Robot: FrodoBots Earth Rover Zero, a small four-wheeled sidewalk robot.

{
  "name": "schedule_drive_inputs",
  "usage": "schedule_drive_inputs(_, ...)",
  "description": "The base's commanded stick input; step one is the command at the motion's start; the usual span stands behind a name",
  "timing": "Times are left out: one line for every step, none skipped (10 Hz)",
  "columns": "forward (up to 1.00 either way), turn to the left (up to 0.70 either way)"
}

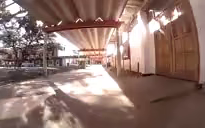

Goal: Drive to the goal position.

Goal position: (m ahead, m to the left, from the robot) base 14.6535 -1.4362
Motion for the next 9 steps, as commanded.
schedule_drive_inputs(1.0, 0.01)
schedule_drive_inputs(1.0, 0.01)
schedule_drive_inputs(1.0, 0.01)
schedule_drive_inputs(1.0, 0.01)
schedule_drive_inputs(1.0, 0.01)
schedule_drive_inputs(1.0, 0.01)
schedule_drive_inputs(1.0, 0.01)
schedule_drive_inputs(1.0, 0.01)
schedule_drive_inputs(1.0, 0.01)
